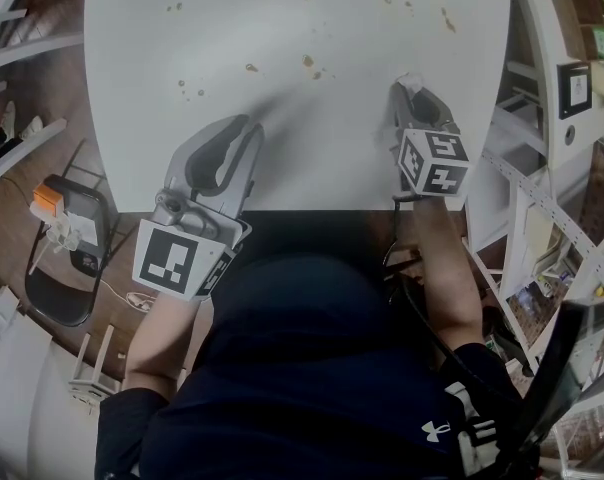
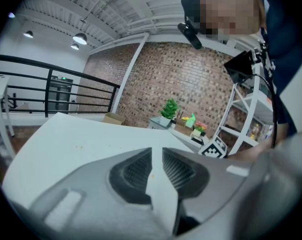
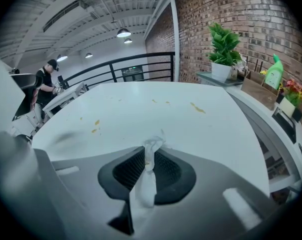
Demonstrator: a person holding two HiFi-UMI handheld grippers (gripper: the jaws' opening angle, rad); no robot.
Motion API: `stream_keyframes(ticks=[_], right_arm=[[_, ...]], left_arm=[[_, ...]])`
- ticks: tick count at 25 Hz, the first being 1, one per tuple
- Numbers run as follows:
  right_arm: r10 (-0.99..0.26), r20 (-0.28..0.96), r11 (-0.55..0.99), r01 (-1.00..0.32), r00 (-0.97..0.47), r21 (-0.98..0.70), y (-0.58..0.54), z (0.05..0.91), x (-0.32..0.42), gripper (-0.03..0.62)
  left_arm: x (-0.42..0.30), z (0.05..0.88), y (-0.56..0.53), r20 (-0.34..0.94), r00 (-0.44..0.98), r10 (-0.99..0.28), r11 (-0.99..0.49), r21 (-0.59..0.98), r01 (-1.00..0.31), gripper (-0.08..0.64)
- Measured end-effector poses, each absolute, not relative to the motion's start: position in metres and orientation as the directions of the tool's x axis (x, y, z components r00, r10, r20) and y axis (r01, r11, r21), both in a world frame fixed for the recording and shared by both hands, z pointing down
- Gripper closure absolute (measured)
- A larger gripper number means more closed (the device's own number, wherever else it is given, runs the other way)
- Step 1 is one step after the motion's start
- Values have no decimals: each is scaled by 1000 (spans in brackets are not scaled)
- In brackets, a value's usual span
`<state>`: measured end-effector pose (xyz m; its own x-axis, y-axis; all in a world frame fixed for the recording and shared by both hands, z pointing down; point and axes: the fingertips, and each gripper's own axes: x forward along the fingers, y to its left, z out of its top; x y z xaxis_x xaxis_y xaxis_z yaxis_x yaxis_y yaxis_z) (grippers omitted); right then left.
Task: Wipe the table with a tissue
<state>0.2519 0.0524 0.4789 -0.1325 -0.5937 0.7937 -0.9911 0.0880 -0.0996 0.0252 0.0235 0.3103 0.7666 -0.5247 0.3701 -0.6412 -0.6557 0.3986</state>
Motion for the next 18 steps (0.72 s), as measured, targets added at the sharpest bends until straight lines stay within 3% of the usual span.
stream_keyframes(ticks=[18], right_arm=[[-565,798,174,-976,-210,-133,64,481,235,546]], left_arm=[[36,303,28,359,771,-526,-668,388,-635,503]])
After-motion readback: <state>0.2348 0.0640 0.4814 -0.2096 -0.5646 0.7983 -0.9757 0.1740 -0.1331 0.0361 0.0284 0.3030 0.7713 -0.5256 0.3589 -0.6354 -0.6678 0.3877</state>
